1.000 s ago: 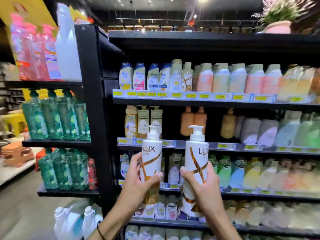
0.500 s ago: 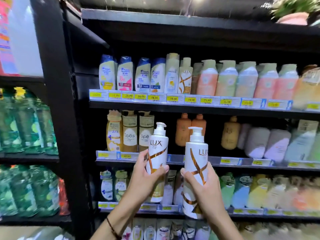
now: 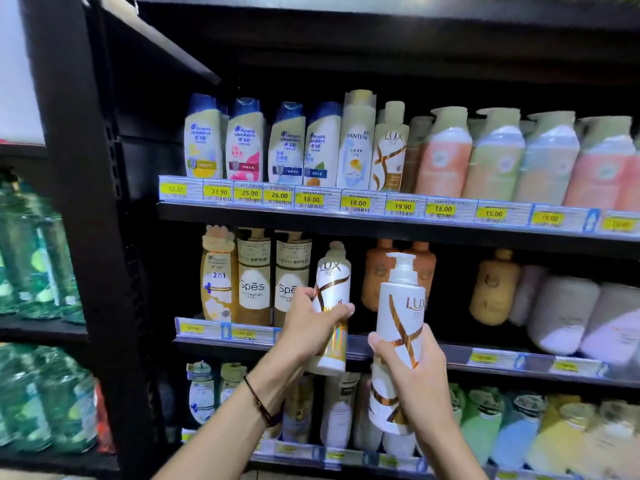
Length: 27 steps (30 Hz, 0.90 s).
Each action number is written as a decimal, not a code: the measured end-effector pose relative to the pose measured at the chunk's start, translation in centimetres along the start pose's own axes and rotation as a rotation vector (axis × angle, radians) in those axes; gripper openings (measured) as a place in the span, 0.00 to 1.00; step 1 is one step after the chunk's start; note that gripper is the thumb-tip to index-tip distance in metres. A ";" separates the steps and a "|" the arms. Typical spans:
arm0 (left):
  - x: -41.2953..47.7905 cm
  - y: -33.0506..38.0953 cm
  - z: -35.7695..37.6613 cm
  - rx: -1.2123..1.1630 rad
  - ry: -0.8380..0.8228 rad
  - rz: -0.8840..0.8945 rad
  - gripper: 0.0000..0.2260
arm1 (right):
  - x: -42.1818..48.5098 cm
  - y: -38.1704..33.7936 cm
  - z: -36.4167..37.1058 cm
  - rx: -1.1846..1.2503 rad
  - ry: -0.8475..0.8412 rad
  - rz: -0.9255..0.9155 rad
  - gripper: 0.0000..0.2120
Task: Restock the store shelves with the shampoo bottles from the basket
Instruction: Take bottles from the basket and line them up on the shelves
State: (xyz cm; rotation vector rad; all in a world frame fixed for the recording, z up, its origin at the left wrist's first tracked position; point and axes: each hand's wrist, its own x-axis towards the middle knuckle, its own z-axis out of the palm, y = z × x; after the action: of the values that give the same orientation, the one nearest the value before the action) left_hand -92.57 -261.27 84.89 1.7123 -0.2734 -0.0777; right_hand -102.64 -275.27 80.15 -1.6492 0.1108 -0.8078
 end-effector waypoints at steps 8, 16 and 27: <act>3.9 2.9 3.7 0.147 0.123 -0.020 0.25 | 2.5 1.4 -1.2 0.045 -0.050 0.012 0.22; 6.7 3.2 5.7 0.209 0.258 0.008 0.18 | 4.5 1.5 -2.4 0.117 -0.093 0.060 0.20; 5.5 -0.3 6.3 0.231 0.322 0.151 0.19 | 5.5 3.0 -3.1 0.076 -0.117 0.039 0.19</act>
State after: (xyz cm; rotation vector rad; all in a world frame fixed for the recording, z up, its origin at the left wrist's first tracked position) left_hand -88.46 -268.57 84.15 1.8944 -0.1755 0.3503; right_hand -99.13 -281.30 80.00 -1.6139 0.0299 -0.6765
